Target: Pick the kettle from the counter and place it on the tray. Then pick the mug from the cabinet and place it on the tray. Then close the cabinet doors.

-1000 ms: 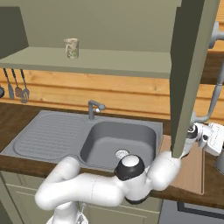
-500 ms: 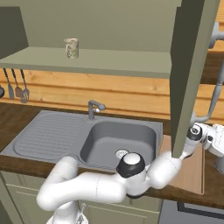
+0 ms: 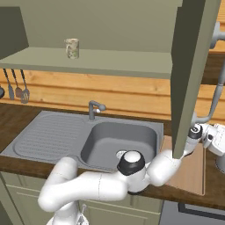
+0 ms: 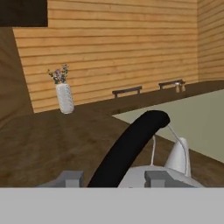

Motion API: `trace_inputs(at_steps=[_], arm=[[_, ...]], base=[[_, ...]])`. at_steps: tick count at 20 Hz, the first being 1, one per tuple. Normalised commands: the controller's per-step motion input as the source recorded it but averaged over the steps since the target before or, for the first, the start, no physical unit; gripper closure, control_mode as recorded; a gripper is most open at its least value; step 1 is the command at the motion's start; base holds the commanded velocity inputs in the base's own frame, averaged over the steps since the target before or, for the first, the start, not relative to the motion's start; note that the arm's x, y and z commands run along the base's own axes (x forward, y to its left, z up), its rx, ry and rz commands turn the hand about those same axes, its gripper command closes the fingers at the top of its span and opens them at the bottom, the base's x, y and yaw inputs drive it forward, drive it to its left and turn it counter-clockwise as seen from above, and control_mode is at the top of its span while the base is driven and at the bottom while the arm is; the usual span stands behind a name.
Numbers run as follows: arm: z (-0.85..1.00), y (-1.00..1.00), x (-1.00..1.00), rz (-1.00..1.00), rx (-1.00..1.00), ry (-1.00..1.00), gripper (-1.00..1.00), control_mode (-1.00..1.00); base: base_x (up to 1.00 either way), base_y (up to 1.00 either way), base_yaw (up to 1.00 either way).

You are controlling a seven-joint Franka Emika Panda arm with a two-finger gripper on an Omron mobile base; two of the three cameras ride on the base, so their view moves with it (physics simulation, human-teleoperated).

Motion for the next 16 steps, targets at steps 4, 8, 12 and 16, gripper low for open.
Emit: trace_inputs(at_steps=[4,8,12,16], arm=[[-0.18,-0.02,-0.16,0.00,0.00,0.03,1.00,-1.00],[0.11,-0.02,-0.10,0.06,0.00,-0.02,1.00,-1.00],[0.25,0.00,-0.29,0.05,0.02,0.00,1.00,-1.00],[0.17,0.13,-0.32,0.01,0.04,0.00,1.00,-1.00]], base=[[0.00,0.00,0.00],[0.00,0.00,0.00],[0.00,0.00,0.00],[0.00,0.00,0.00]])
